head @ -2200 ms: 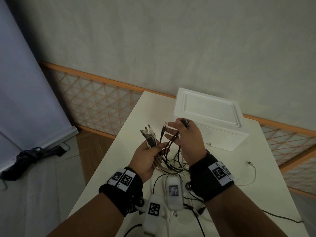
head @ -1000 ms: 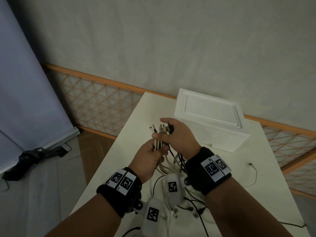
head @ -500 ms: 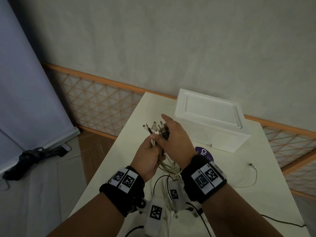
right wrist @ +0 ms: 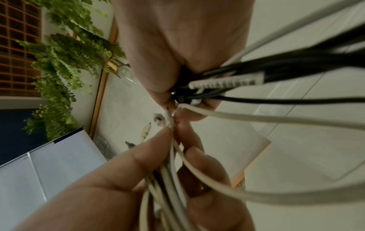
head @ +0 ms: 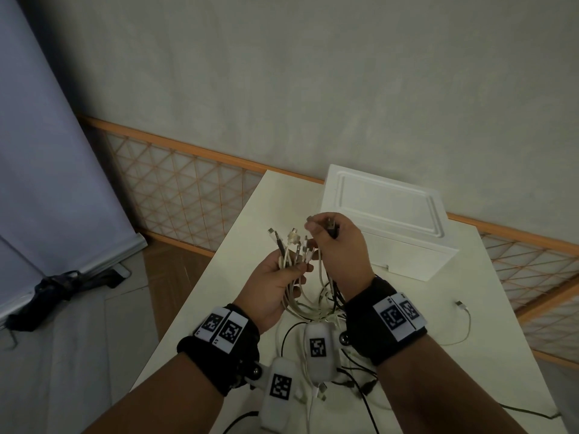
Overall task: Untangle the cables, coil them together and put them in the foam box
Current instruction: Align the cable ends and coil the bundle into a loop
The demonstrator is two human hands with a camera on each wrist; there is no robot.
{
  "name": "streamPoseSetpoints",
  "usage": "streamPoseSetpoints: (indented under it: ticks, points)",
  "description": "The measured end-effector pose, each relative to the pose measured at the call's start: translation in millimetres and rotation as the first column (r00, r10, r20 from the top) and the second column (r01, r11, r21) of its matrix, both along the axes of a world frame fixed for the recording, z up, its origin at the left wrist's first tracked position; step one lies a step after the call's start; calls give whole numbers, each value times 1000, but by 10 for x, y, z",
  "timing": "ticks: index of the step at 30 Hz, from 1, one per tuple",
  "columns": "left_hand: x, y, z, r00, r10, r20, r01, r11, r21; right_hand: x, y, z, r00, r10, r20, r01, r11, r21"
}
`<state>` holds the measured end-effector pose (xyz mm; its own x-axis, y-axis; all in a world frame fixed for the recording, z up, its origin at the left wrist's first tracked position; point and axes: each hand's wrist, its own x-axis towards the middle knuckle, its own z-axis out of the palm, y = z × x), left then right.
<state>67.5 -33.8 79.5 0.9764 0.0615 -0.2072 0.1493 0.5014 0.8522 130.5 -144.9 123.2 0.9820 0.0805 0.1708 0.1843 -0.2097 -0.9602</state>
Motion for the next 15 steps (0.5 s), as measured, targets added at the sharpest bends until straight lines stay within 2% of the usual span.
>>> streamPoseSetpoints:
  ticks: [2, 7, 9, 12, 15]
  points:
    - [2, -10, 9, 1000, 6, 17, -6, 1000, 17, -6, 17, -23, 1000, 20, -2, -20, 999, -25]
    - [-5, -21, 32, 996, 85, 21, -84, 996, -18, -102, 17, 10, 997, 70, -25, -69, 997, 32]
    - [-6, -23, 33, 996, 88, 28, -87, 996, -29, -129, 31, 21, 995, 95, 8, -95, 995, -41]
    - [0, -50, 24, 998, 52, 36, -51, 998, -33, -134, 92, 4, 990, 109, 86, -85, 966, -243]
    - [5, -42, 21, 997, 60, 52, -54, 993, -101, -123, 132, -6, 994, 60, 93, -42, 980, -192]
